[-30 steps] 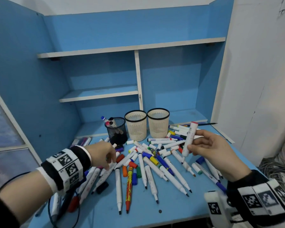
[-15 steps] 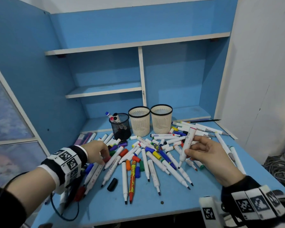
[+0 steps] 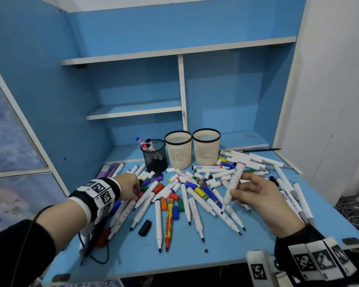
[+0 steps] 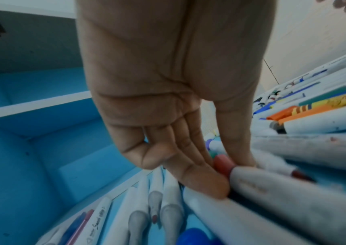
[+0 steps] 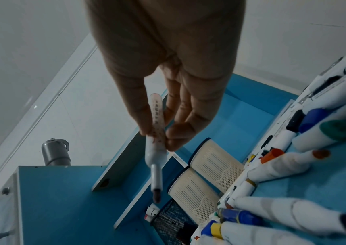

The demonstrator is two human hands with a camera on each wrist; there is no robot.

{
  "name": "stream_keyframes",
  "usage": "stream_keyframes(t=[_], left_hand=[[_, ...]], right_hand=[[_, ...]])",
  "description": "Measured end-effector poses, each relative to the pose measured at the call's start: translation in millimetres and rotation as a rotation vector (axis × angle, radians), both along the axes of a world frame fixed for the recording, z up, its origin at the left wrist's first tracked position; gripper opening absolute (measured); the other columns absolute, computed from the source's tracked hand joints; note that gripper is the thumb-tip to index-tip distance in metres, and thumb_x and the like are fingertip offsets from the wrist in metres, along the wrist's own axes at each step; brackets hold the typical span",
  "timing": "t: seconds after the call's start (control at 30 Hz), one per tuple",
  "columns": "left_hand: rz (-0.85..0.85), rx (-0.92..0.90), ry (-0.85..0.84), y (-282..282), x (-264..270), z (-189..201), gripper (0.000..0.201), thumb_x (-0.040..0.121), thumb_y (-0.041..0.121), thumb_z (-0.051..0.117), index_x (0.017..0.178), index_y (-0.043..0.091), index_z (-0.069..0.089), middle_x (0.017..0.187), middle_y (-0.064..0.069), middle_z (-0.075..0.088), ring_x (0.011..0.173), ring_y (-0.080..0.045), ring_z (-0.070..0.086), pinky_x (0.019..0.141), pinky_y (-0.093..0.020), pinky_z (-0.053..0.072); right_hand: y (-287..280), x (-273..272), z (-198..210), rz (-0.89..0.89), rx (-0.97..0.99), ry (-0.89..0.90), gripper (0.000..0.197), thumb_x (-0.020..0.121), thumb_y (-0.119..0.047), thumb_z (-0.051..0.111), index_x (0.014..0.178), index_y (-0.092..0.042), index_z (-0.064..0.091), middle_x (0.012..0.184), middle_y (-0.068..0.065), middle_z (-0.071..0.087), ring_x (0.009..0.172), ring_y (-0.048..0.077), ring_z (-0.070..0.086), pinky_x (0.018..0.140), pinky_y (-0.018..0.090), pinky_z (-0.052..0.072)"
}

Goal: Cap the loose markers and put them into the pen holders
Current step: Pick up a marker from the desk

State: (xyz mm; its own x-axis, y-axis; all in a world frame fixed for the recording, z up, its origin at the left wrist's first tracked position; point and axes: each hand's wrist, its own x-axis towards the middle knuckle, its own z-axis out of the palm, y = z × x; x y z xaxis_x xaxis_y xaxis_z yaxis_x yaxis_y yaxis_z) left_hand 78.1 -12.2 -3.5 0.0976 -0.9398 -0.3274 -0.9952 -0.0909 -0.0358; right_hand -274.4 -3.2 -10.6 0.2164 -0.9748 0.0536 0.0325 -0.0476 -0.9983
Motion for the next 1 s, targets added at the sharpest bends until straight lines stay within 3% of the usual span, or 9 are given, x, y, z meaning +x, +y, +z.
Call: stream_keyframes(t=[0.07,0.13,0.2,0.33,0.47,0.57,0.67,0.8,1.0], left_hand=[[0.015,0.041,0.001,-3.4,-2.0,-0.3,0.036,0.083,0.027,0.068,0.116,0.011,0.063,0.094,-0.006,0.072,0.06,-0.008,0.058,0.059,-0.01,0.044],[0.034,0.052,0.012,-6.2,-3.6,-1.8,0.037,0.083,0.027,0.068,0.115,0.01,0.063,0.068,0.002,0.066,0.054,-0.008,0.055,0.064,-0.016,0.047],[0.047,0.044,0.014,-8.9,-4.1,-3.3,0.036,0.082,0.028,0.069,0.113,0.011,0.064,0.057,0.007,0.057,0.054,-0.01,0.056,0.067,-0.02,0.048],[0.044,0.024,0.002,-10.1,-3.8,-5.4,0.034,0.081,0.028,0.069,0.11,0.011,0.066,0.075,0.0,0.063,0.057,-0.01,0.054,0.066,-0.02,0.046],[0.045,-0.118,0.022,-10.6,-0.4,-9.9,0.024,0.081,0.026,0.069,0.1,0.011,0.067,0.102,-0.006,0.067,0.087,-0.019,0.059,0.072,-0.022,0.043],[0.086,-0.435,0.184,-10.1,-0.9,-7.4,0.019,0.084,0.02,0.064,0.1,0.012,0.06,0.094,-0.007,0.067,0.087,-0.024,0.061,0.074,-0.026,0.044],[0.061,-0.655,0.329,-5.8,-13.4,6.5,0.023,0.088,0.018,0.057,0.107,0.031,0.055,0.081,0.0,0.064,0.073,-0.02,0.058,0.07,-0.027,0.044],[-0.036,-0.718,0.44,2.0,-43.0,29.9,0.02,0.084,0.009,0.061,0.1,0.021,0.064,0.082,0.006,0.062,0.077,-0.016,0.057,0.067,-0.017,0.039],[-0.006,-0.677,0.779,17.6,-94.2,50.1,0.021,0.075,0.006,0.076,0.071,0.013,0.057,0.079,0.0,0.067,0.068,-0.001,0.064,0.065,-0.013,0.051]], right_hand=[[-0.3,-0.7,-0.5,-0.003,0.001,0.004,0.039,0.077,0.003,0.07,0.113,-0.006,0.059,0.075,0.013,0.069,0.065,0.015,0.065,0.062,0.024,0.051],[-1.1,-2.5,-1.5,-0.012,0.002,0.001,0.039,0.077,0.003,0.07,0.113,-0.005,0.059,0.076,0.014,0.069,0.064,0.016,0.065,0.061,0.023,0.051],[-2.0,-4.6,-2.3,-0.019,0.004,-0.005,0.039,0.077,0.003,0.071,0.114,-0.004,0.059,0.077,0.016,0.068,0.063,0.016,0.064,0.059,0.021,0.052],[-3.9,-5.4,-3.8,-0.01,0.01,-0.013,0.041,0.077,0.003,0.07,0.116,-0.004,0.058,0.076,0.014,0.069,0.063,0.015,0.065,0.061,0.022,0.052],[-3.3,-2.9,-4.9,-0.008,0.012,-0.026,0.043,0.078,0.003,0.069,0.118,-0.004,0.056,0.077,0.015,0.07,0.064,0.014,0.066,0.058,0.019,0.051],[-4.3,-1.2,-5.2,-0.034,0.026,-0.066,0.047,0.08,0.004,0.067,0.122,-0.01,0.05,0.08,0.02,0.07,0.063,0.016,0.065,0.058,0.021,0.051],[-8.3,1.7,-3.7,-0.07,0.026,-0.103,0.059,0.081,0.006,0.066,0.127,-0.021,0.04,0.079,0.021,0.069,0.061,0.018,0.063,0.06,0.024,0.052],[-12.2,7.3,3.3,-0.115,-0.012,-0.158,0.07,0.082,0.009,0.063,0.132,-0.031,0.035,0.077,0.02,0.069,0.066,0.024,0.065,0.061,0.023,0.054],[-12.0,20.6,14.0,-0.096,-0.053,-0.27,0.059,0.081,0.012,0.061,0.13,-0.018,0.046,0.091,0.022,0.07,0.076,0.028,0.068,0.065,0.026,0.056]])
